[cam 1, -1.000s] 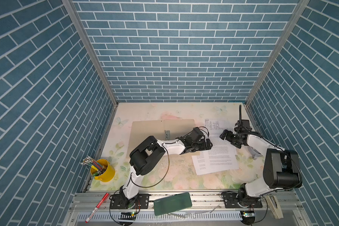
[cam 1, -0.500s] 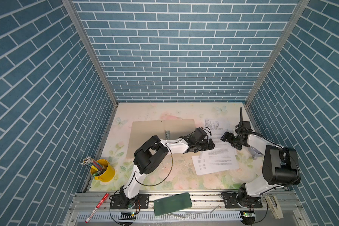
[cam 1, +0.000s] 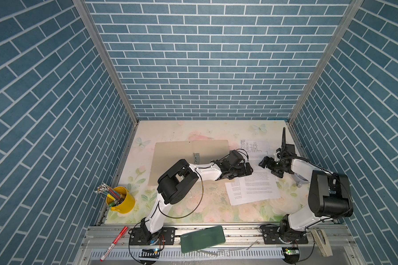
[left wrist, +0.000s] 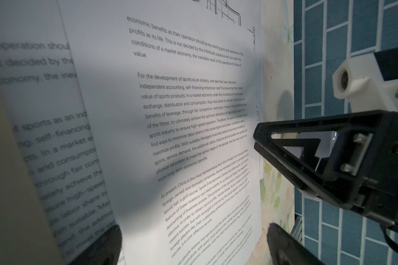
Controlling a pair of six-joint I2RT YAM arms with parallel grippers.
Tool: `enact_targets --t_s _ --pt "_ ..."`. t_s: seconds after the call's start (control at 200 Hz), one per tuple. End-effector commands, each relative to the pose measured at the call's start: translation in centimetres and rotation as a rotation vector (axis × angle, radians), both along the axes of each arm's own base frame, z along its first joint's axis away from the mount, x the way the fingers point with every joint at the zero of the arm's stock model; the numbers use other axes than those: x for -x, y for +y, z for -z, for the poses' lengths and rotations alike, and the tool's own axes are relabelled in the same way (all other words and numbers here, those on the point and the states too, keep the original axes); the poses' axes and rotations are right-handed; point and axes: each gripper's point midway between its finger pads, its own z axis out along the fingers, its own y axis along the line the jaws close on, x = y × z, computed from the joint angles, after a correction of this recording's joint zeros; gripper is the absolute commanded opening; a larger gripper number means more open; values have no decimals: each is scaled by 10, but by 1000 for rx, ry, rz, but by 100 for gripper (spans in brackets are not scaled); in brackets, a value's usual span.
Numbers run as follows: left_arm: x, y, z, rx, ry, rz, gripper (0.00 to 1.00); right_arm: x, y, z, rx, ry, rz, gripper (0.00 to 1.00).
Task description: Put the files into the folder
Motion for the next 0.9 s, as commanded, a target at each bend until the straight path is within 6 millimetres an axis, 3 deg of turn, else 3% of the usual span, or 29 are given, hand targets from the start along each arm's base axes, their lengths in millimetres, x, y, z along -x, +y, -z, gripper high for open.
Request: enact_targets --t_s 0.0,0.34,0.896 --pt "8 3 16 8 42 -8 100 15 3 10 -17 41 -8 92" --pt "2 0 2 138 31 -59 100 19 7 11 -44 50 -4 90" --pt "-2 -11 1 197 43 -48 100 15 22 0 -158 11 8 90"
